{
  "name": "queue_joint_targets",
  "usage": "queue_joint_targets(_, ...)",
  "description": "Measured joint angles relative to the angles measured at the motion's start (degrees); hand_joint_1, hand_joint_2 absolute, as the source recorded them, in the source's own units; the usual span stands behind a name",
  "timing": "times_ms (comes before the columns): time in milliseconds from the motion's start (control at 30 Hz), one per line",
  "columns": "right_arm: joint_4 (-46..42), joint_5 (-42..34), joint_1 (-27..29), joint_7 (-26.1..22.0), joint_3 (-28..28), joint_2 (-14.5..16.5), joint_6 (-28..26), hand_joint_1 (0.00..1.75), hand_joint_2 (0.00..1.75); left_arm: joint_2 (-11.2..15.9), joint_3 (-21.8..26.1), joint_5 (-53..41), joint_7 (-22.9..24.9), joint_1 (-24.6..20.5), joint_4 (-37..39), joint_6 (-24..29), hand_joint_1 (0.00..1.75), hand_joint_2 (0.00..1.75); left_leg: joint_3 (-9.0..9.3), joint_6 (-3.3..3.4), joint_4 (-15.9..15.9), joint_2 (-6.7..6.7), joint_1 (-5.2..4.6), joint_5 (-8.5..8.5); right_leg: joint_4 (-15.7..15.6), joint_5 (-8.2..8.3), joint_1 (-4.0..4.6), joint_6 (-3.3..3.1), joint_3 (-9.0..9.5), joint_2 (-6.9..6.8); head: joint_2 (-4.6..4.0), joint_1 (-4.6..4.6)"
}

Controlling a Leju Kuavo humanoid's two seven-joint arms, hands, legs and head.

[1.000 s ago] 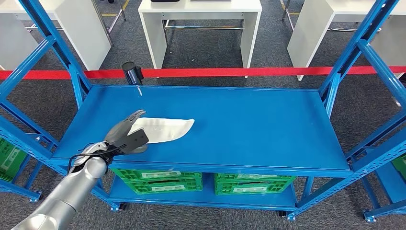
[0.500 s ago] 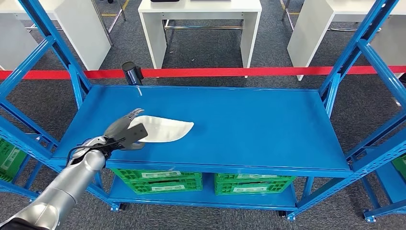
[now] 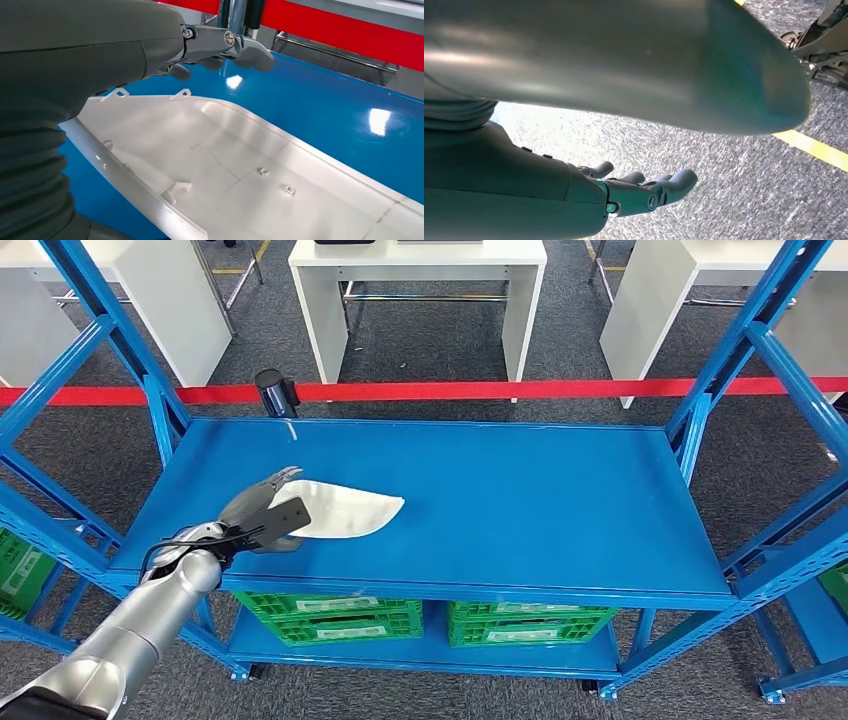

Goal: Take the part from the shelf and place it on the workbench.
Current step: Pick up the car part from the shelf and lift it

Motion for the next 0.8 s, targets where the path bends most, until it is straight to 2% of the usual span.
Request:
queue_joint_targets(67,0.0,-0.1,0.0,-0.2,0.0,0.1,0.0,0.00,0.00,-0.1,-0.3,-0.1,-0.1,-0.5,0.5,-0.1,1.75,1.75,0.00,0.00,0.0,0.00,0.00,0.00,0.0,0.00,0.00,0.00,0.00,0.00,0.00,-0.01)
queue_joint_targets(500,0.1,-1.0,0.0,-0.7,-0.4,0.9,0.0,0.00,0.00,-0.2,-2.4,-2.0,-1.5,-2.7,2.8,-1.0,1.75,1.75,-0.01,0.00,0.0,-0.01,0.00,0.00,0.0,0.00,0.00,0.00,0.01,0.00,0.00,-0.01)
queue_joint_targets(800,0.1,-1.5,0.0,-1.0,-0.6,1.4,0.0,0.00,0.00,0.9,-3.0,-1.8,-2.1,-4.9,3.1,-2.0,1.75,1.75,0.03,-0.01,0.0,0.00,0.01,0.00,0.0,0.00,-0.01,0.00,0.05,0.00,-0.01,0.00)
